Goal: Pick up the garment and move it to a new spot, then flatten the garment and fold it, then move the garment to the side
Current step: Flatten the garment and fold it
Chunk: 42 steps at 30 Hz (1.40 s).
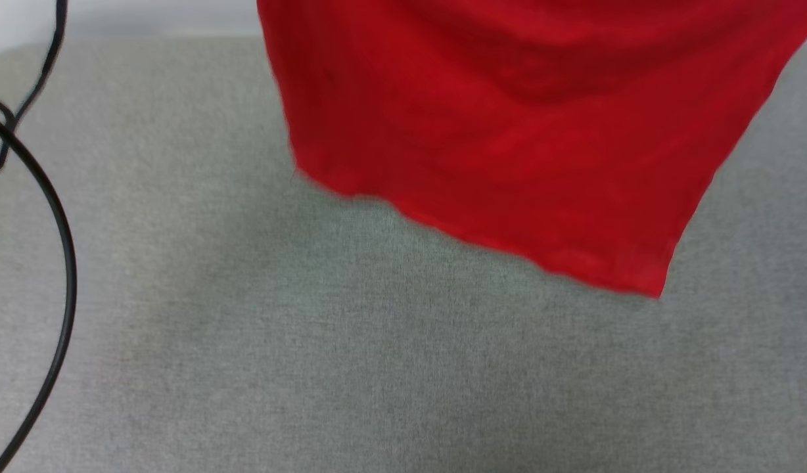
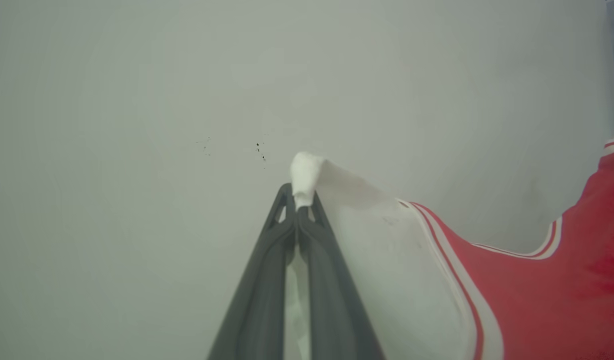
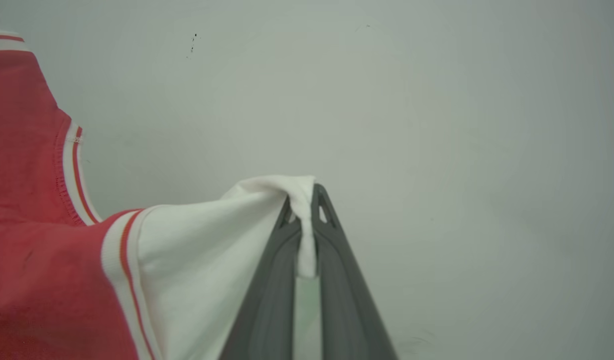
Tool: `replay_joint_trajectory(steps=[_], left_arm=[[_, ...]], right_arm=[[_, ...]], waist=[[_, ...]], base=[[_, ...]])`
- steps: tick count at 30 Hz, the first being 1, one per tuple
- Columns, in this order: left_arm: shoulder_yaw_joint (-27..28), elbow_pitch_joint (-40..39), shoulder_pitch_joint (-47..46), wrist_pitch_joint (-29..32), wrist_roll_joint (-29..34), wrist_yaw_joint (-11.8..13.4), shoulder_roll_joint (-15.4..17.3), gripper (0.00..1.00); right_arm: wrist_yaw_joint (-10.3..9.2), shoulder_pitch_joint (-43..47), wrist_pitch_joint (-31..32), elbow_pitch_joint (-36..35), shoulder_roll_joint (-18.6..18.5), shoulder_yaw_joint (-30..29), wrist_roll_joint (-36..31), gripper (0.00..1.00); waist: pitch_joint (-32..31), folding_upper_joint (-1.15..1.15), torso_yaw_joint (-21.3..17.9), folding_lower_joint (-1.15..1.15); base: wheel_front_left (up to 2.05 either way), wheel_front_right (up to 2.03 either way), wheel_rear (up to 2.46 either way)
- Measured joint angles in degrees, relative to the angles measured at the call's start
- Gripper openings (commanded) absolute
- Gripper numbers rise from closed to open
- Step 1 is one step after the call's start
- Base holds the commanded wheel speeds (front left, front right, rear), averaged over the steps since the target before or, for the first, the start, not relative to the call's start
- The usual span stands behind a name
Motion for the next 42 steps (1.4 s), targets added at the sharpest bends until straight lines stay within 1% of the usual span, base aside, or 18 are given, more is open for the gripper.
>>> replay_joint_trajectory(steps=[8,11,17,22,26,31,34,39,40,42], left_arm=[[1.35,7.70,-8.15,-3.57,1.48,-0.34,-3.37,0.00],[1.77,11.07,-11.83,-5.16,2.03,-0.91,-4.89,0.00],[2.83,17.82,-18.39,-8.01,2.36,-1.82,-7.13,0.00],[3.33,22.79,-21.25,-10.31,2.58,-2.58,-7.95,0.00],[3.12,25.30,-20.99,-12.43,2.78,-3.09,-8.15,0.00],[2.40,27.66,-16.55,-15.19,2.02,-3.63,-8.91,0.00],[2.47,28.32,-13.06,-17.17,1.29,-3.82,-8.99,0.00],[2.42,28.55,-4.28,-20.51,-0.36,-3.86,-8.88,0.00],[2.43,28.21,-2.33,-20.91,-0.83,-3.72,-8.88,0.00],[2.42,26.33,2.50,-21.79,-1.25,-2.58,-8.91,0.00]], right_arm=[[0.00,-18.28,-0.62,10.10,2.38,7.26,-2.59,0.00],[0.00,-25.08,-1.26,14.45,3.14,10.31,-3.59,0.00],[0.00,-37.64,-4.43,23.54,5.47,14.66,-5.26,0.00],[0.00,-44.29,-7.48,30.76,7.68,17.58,-6.10,0.00],[0.00,-45.54,-9.94,35.87,9.09,20.06,-5.36,0.00],[0.00,-44.23,-13.76,40.22,9.90,23.65,-3.14,0.00],[0.00,-40.66,-16.04,41.97,10.11,25.70,-1.25,0.00],[0.00,-32.73,-20.48,43.08,9.82,28.38,2.02,0.00],[0.00,-30.85,-21.11,43.07,9.65,29.05,2.71,0.00],[0.00,-26.92,-22.69,42.66,9.31,30.02,4.12,0.00]], waist=[[7.90,0.00,0.14,0.01],[10.90,0.00,0.21,0.01],[15.98,0.00,0.48,0.01],[19.07,0.00,0.93,0.01],[20.78,0.00,1.27,0.01],[21.56,0.00,1.68,0.01],[21.03,0.00,1.63,0.01],[18.91,0.00,1.51,0.01],[18.36,0.00,1.49,0.01],[17.12,0.00,1.47,0.01]], base=[[0.00,0.00,0.00],[0.00,0.00,0.00],[0.00,0.00,0.00],[0.00,0.00,0.00],[0.00,0.00,0.00],[0.00,0.00,0.00],[0.00,0.00,0.00],[0.00,0.00,0.00],[0.00,0.00,0.00],[0.00,0.00,0.00]])
